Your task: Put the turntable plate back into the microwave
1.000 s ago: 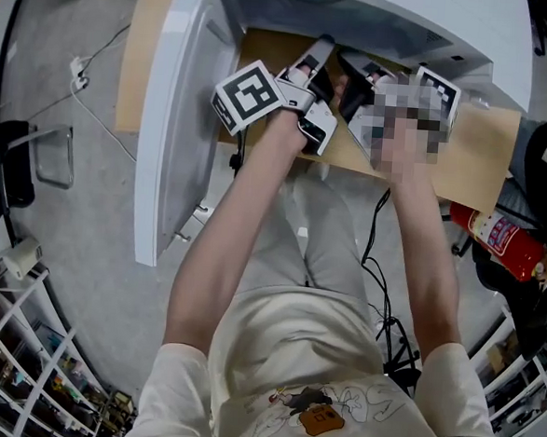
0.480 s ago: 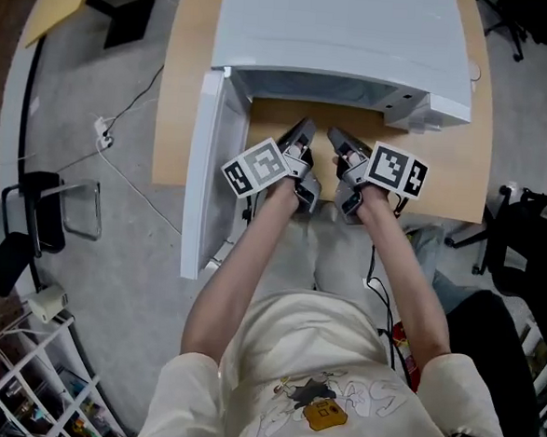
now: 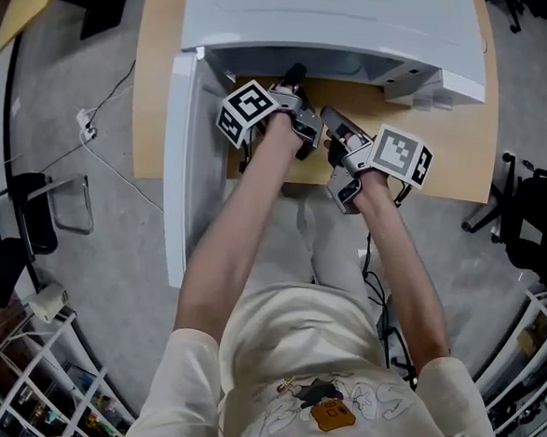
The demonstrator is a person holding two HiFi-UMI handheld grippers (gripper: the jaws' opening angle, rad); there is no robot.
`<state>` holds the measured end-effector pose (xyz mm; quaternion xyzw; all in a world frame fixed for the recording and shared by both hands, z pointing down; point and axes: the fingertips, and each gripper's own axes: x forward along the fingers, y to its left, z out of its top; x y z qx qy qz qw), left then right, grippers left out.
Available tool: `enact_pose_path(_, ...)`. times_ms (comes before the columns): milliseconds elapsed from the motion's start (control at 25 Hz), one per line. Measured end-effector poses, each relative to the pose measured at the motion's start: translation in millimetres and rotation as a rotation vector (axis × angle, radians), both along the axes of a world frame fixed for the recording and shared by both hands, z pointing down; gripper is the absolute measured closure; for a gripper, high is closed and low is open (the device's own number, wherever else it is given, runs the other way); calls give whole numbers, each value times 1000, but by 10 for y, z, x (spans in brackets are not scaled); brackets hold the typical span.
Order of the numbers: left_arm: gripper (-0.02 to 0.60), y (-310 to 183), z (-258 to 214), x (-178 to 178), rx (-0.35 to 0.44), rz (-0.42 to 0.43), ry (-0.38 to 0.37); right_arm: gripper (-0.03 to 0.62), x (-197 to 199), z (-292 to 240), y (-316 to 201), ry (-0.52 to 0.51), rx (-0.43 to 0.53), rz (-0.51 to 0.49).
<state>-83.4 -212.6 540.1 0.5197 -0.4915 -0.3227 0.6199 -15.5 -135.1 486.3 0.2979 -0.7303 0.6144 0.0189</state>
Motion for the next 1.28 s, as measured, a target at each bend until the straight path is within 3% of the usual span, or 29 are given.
enact_pose_path(200,575,8,80,5,-21,-28,14,586,104,174,64,-1,-51,29)
enact_pose_path(320,553,42,46,32,-4,-20,33,586,132,203,39,-8,-52,50)
enact_pose_path(440,552,95,-38,60,17,13,-1,586,153,169,-49,5,-23,62)
enact_pose_path(720,583,321,-403,225,100,175,-249,586,209,-6,-188,104,92,62)
enact_pose_path(960,583,563,-812,439,192,338,-573,586,205,-195,-128,182,186,9)
enact_pose_path(1120,583,778,-984,542,204,431,-790,586,228,-313,-12,244,269,-34)
enact_pose_path(1280,583,976,-1107,575,202,481,-920,586,261,-467,102,331,368,-72)
